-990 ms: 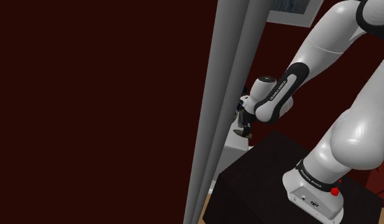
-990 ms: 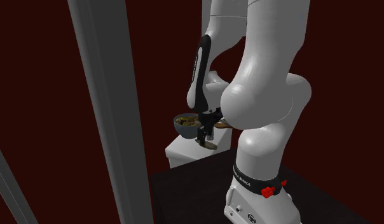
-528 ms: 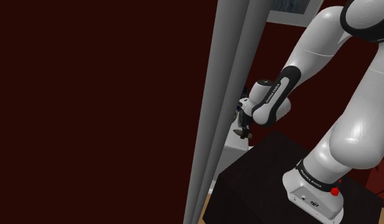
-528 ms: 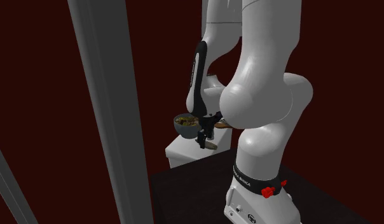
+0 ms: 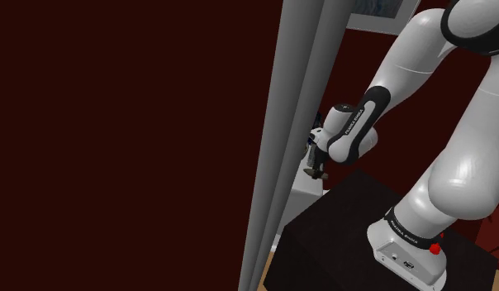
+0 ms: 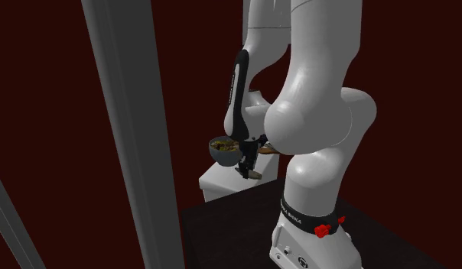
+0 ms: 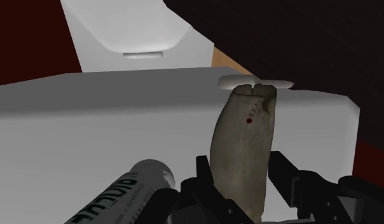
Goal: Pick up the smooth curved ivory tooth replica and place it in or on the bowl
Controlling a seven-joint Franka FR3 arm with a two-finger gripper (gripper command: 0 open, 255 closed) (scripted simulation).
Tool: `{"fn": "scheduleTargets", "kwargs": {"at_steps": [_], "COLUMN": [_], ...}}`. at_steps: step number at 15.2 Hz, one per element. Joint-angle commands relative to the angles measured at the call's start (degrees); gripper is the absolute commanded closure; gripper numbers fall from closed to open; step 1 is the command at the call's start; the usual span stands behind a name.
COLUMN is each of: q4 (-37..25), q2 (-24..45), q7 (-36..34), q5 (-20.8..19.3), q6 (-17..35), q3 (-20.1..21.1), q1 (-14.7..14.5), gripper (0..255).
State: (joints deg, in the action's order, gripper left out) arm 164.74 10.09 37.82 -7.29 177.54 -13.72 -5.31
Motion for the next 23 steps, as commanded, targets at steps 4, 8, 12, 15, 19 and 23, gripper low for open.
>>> {"fn": "scheduleTargets", "kwargs": {"at_steps": [4,8,12,15,19,23], "q4": [0.0,0.6,1.2,1.5,1.7,1.6], "q2": [0.1,-3.9,-9.3,-13.2,-18.4,-23.2], "q7": [0.0,-1.2,-3.5,-4.6,-5.2,-5.3], "q5": [0.0,-1.9,-5.7,-7.6,-8.8,-9.3], "q6": [0.0,-3.3,-8.0,-11.7,-16.6,-21.5], "q3": [0.0,-2.7,-4.9,-5.1,-4.9,-4.5], "q1": [0.0,-2.1,-3.3,-2.9,-2.4,-2.1], "gripper": [255,255,255,255,255,255]}}
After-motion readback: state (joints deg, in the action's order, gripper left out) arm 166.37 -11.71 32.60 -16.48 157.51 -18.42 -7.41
